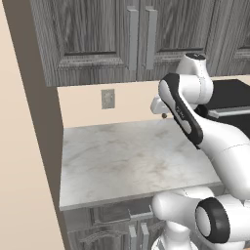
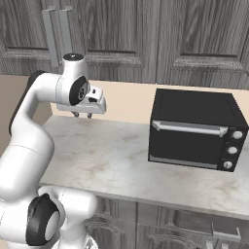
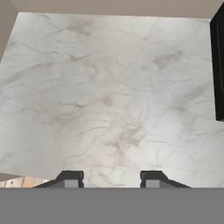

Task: Open the cabinet directly in front. Then move the wine and the mug to the dining counter with the jar on it.

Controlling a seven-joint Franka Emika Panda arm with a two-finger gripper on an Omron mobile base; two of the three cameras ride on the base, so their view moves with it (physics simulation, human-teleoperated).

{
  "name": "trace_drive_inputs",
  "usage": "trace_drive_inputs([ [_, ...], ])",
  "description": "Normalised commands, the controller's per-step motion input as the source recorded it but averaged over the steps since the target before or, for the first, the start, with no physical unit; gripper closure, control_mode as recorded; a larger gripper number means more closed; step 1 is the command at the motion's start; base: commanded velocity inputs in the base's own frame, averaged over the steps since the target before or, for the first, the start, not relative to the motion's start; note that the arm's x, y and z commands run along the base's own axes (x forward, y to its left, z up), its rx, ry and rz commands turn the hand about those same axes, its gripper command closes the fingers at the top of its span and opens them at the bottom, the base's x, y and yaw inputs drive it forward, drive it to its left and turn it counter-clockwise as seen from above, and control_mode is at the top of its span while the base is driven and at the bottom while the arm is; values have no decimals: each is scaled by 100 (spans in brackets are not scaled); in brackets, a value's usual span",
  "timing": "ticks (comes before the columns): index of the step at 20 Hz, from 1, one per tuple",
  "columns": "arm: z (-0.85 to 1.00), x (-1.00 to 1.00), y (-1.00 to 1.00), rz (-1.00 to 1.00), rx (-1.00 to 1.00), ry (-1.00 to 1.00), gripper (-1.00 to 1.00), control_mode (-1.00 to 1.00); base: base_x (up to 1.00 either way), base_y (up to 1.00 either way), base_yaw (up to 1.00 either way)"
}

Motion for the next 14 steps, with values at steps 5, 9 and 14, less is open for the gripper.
trace_drive_inputs([
  [5,3,0,0,0,0,0,-100,-100,0,0,0],
  [9,0,0,0,0,0,0,-100,-100,0,0,0],
  [14,0,0,0,0,0,0,-100,-100,0,0,0],
])
